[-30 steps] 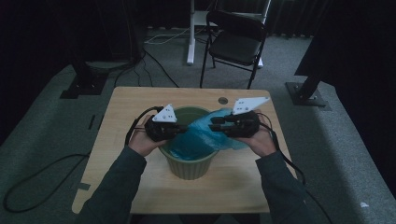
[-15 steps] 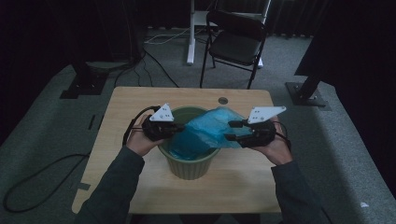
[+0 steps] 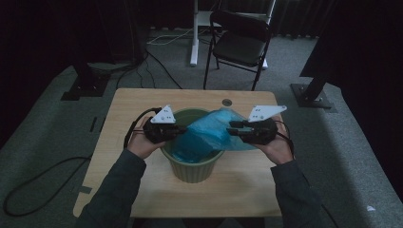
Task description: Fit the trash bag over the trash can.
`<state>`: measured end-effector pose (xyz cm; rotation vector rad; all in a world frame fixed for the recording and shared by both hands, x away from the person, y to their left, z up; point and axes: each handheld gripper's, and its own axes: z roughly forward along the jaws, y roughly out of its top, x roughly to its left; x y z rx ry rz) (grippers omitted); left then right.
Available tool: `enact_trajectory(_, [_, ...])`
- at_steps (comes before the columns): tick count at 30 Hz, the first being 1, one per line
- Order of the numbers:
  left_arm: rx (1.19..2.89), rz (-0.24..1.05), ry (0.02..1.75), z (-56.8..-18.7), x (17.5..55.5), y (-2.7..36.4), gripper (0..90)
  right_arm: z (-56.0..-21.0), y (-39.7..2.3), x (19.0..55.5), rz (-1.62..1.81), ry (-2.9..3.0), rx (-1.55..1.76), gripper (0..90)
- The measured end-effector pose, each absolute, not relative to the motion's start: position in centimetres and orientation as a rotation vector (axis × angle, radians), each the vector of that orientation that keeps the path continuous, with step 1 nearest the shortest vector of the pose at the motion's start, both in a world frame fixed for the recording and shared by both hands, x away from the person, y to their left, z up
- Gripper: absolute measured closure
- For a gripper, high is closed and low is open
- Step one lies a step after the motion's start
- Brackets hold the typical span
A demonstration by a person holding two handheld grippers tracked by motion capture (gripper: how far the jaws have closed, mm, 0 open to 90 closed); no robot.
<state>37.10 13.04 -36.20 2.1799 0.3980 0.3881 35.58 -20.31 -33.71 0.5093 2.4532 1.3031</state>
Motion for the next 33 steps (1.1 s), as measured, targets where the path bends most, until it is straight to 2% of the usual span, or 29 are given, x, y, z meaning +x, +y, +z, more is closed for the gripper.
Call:
enact_trajectory(3, [2.181, 0.396, 0.404, -36.2, 37.1, 13.2, 89.3, -33.9, -20.7, 35.3, 1.287, 2.456, 0.518, 50.8])
enact_trajectory(6, [2.18, 0.404, 0.418, -36.2, 37.2, 13.5, 89.3, -34.2, -21.3, 35.1, 1.267, 2.428, 0.532, 42.6])
enact_trajectory(9, [2.185, 0.412, 0.431, -36.3, 37.3, 13.6, 89.3, -34.7, -21.5, 35.1, 1.196, 2.406, 0.555, 39.0])
enact_trajectory(11, [2.187, 0.413, 0.435, -36.3, 37.4, 13.7, 89.3, -34.9, -21.4, 35.3, 1.147, 2.392, 0.563, 46.0])
enact_trajectory(15, [2.189, 0.421, 0.436, -36.3, 37.4, 13.6, 89.1, -35.1, -21.0, 36.1, 1.08, 2.381, 0.612, 78.0])
enact_trajectory(18, [2.188, 0.425, 0.434, -36.3, 37.3, 13.6, 87.5, -34.9, -20.8, 36.5, 1.109, 2.364, 0.636, 88.3])
enact_trajectory(21, [2.181, 0.429, 0.441, -36.2, 37.3, 13.6, 84.5, -34.6, -20.6, 36.6, 1.13, 2.343, 0.634, 90.0])
enact_trajectory(28, [2.16, 0.44, 0.449, -36.0, 37.3, 13.5, 69.5, -34.3, -20.1, 36.6, 1.143, 2.353, 0.623, 90.0])
enact_trajectory(33, [2.142, 0.451, 0.422, -35.3, 37.0, 12.9, 63.5, -34.2, -19.5, 36.7, 1.148, 2.363, 0.606, 90.0])
